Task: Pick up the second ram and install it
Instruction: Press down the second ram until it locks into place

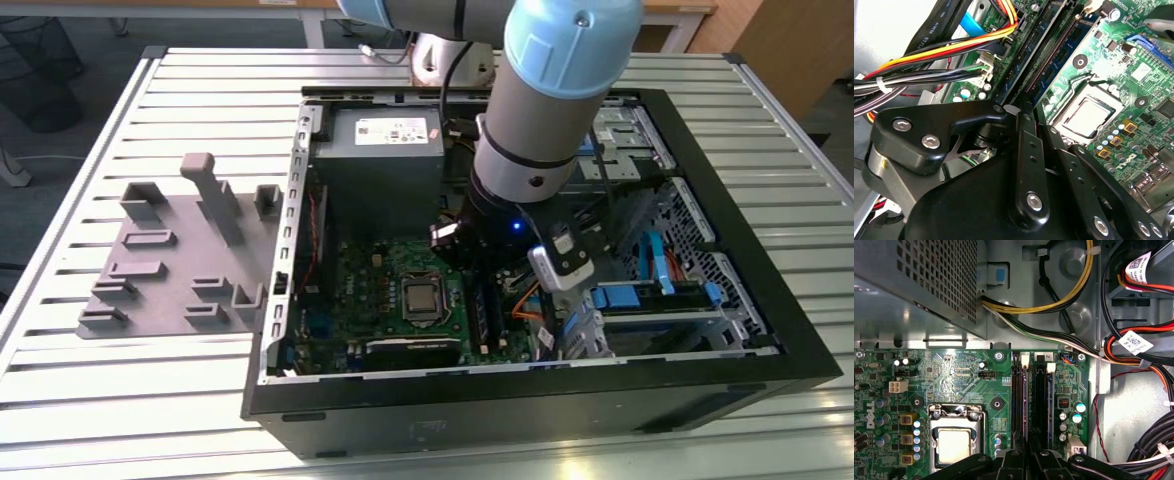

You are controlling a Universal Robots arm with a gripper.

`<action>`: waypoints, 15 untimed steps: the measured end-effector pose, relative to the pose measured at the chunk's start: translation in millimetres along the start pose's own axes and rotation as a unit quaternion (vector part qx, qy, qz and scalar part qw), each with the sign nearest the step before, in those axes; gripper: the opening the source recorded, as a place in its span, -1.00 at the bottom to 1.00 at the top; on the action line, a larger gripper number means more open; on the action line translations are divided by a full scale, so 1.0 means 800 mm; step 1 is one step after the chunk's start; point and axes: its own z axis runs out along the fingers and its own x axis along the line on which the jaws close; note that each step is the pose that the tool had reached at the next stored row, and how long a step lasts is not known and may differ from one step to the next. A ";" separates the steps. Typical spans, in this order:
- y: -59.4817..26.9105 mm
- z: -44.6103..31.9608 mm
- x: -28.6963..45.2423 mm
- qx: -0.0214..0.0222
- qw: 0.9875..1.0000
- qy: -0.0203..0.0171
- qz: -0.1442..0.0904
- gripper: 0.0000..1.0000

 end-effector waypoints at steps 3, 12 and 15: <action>0.000 0.0001 0.0000 0.000 1.000 0.000 0.000 -0.58; 0.000 -0.0152 0.0009 0.000 1.000 0.000 0.000 -0.45; 0.000 -0.0308 0.0018 0.000 1.000 0.000 0.000 -0.45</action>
